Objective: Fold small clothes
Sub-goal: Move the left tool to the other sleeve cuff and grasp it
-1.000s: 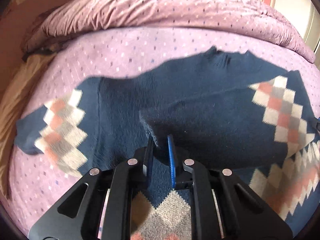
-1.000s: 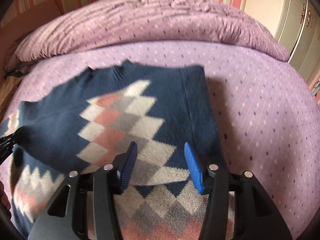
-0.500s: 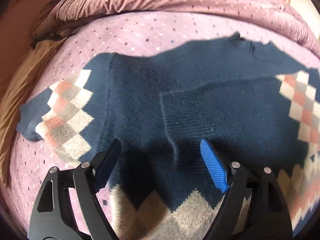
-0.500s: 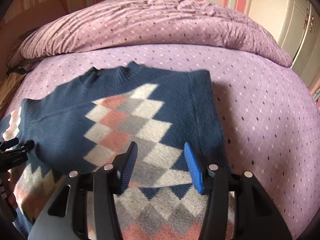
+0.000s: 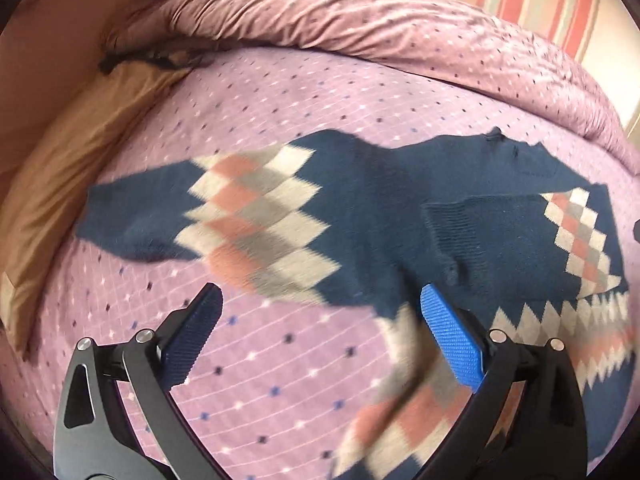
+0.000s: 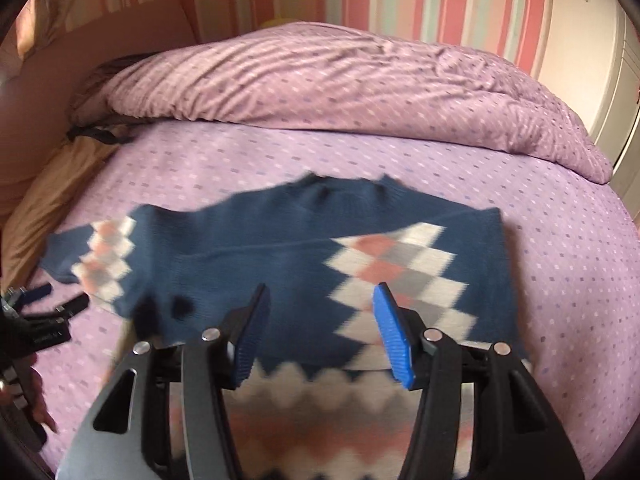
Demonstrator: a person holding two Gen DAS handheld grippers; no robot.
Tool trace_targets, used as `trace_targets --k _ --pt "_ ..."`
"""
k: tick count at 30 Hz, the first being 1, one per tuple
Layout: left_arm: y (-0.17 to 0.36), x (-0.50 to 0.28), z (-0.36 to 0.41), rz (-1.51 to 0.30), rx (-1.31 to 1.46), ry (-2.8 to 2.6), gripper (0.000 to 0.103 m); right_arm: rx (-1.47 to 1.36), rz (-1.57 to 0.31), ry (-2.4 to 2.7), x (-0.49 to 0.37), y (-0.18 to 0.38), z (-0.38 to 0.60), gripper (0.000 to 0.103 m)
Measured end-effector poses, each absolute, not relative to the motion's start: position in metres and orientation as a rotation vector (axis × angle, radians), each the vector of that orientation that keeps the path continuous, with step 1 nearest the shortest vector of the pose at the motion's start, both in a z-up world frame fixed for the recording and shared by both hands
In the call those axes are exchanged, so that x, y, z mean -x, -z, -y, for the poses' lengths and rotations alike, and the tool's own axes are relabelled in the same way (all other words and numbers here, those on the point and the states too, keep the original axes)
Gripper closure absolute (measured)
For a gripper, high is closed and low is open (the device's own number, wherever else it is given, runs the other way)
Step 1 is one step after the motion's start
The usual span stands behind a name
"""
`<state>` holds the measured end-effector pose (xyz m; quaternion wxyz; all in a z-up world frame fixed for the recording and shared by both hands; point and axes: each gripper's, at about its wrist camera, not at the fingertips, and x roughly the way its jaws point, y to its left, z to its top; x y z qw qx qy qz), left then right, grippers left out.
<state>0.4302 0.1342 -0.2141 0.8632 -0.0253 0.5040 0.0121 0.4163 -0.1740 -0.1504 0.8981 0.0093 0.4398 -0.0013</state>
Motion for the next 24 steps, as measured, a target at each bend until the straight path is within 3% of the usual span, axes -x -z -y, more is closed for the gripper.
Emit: trace_targets --k 3,13,24 --pt "0.222 -0.426 -0.182 -1.078 0.209 0.045 0.004 -0.008 -0.896 -0.022 -0.412 0.144 0.138 0.049" --pt "0.256 -0.450 -0.317 -1.051 0.211 -0.099 0.005 0.036 -0.913 -0.022 -0.418 0.144 0.036 0.049" --pt "0.294 -0.476 -0.427 -1.002 0.519 -0.058 0.017 0.130 -0.916 -0.033 -0.440 0.141 -0.020 0.049"
